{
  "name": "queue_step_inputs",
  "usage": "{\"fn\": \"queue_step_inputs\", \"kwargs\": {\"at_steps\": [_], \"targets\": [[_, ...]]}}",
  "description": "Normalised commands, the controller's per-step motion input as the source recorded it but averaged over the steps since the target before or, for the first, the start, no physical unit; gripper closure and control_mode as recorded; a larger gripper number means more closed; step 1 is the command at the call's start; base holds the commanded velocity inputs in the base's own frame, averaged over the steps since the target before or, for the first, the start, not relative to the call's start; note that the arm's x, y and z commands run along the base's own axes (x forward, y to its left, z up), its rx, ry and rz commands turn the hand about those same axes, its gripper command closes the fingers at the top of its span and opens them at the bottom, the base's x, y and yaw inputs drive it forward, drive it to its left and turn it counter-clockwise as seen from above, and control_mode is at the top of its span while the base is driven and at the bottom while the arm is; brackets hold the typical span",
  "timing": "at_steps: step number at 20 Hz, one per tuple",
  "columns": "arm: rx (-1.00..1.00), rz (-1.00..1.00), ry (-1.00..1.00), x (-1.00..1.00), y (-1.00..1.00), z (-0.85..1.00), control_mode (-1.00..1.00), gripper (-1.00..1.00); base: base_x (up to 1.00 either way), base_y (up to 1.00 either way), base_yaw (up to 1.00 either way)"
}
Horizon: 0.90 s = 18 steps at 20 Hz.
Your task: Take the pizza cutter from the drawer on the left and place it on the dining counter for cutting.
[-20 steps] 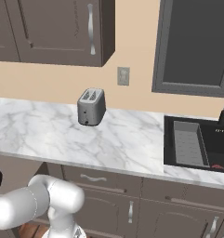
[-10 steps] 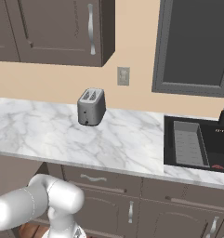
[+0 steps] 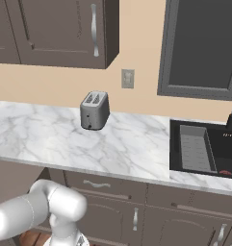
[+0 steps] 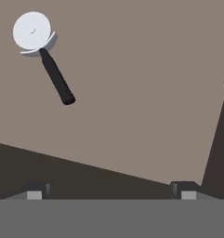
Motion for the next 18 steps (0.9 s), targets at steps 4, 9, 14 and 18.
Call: {"fn": "queue_step_inputs", "kwargs": {"at_steps": [4,9,14,18], "targets": [[0.00,0.00,0.01,0.13,0.18,-0.06,-1.00,-1.00,0.00,0.00,0.00],[0.00,0.00,0.02,0.37,0.34,-0.15,-1.00,-1.00,0.00,0.00,0.00],[0.00,0.00,0.01,0.38,0.42,-0.32,-1.00,-1.00,0.00,0.00,0.00],[0.00,0.00,0.05,0.05,0.52,-0.33,-1.00,-1.00,0.00,0.00,0.00]]}}
